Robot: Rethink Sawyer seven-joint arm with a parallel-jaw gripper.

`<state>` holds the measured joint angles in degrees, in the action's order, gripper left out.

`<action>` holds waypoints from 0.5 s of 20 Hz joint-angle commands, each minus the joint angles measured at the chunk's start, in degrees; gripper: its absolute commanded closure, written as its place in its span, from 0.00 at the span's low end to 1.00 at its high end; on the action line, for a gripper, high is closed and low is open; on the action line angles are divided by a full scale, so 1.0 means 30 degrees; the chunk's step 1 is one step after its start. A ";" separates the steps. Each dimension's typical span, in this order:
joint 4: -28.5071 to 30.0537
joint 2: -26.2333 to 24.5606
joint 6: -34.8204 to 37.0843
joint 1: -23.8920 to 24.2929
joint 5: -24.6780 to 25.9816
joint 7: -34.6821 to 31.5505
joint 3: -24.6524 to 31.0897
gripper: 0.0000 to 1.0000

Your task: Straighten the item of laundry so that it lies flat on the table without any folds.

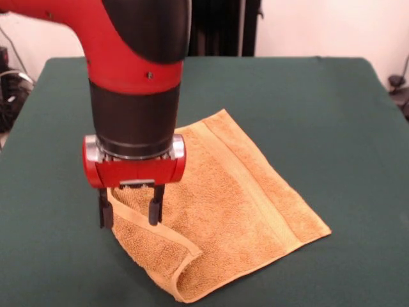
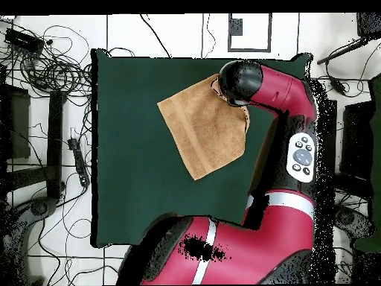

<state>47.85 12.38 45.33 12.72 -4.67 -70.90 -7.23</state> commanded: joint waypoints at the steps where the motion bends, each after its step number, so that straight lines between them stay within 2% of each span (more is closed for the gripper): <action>1: 0.3497 0.0827 0.1409 -0.0813 -0.0070 -0.2329 0.1652 0.00; 10: 0.3405 0.0394 0.0622 -0.0701 0.0189 -0.2279 0.1800 0.00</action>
<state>47.89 14.97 45.33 12.72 -4.67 -70.90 -7.23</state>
